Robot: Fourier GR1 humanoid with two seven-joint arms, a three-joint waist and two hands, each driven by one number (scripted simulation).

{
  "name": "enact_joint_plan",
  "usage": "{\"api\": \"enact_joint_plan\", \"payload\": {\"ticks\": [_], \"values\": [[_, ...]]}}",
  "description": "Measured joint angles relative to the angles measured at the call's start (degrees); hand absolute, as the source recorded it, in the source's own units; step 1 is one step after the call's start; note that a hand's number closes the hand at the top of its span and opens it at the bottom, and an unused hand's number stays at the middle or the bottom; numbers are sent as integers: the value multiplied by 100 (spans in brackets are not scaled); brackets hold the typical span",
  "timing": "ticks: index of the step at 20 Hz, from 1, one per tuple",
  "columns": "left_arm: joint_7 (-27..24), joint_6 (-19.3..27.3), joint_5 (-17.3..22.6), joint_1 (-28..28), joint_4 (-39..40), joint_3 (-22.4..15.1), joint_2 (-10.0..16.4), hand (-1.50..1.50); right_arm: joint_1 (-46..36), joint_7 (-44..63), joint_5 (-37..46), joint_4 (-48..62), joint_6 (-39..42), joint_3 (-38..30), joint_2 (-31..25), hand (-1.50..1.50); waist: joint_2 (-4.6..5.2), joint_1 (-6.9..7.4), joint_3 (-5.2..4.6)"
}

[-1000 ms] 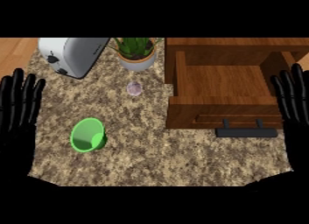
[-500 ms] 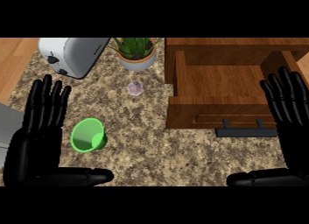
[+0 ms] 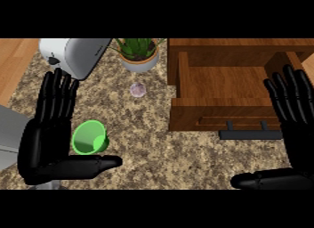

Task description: Pick up the cup, place it into the drawer and close the drawer

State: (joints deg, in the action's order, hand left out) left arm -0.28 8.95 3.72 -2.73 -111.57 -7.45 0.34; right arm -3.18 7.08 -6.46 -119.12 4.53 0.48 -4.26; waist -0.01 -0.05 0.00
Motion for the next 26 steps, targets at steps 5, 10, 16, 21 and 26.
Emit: {"api": "enact_joint_plan", "payload": {"ticks": [5,10,16,21,26], "values": [[-32,48,-31,149,15,-42,-1,-150,-60,-235,72,284,35,-39,49,-150,-1,8,0],[-40,-35,77,303,75,163,57,-150,-93,-55,134,104,-49,6,93,-150,-2,8,0],[-372,-165,136,744,352,186,40,-150,-146,5,56,67,2,-118,30,-150,-1,10,0],[-653,-223,191,840,804,398,101,-150,-313,201,29,30,-53,-160,15,-150,-1,11,0],[-987,-223,159,1049,1081,524,78,-150,-460,174,29,230,-62,-197,23,-150,0,16,0]]}}
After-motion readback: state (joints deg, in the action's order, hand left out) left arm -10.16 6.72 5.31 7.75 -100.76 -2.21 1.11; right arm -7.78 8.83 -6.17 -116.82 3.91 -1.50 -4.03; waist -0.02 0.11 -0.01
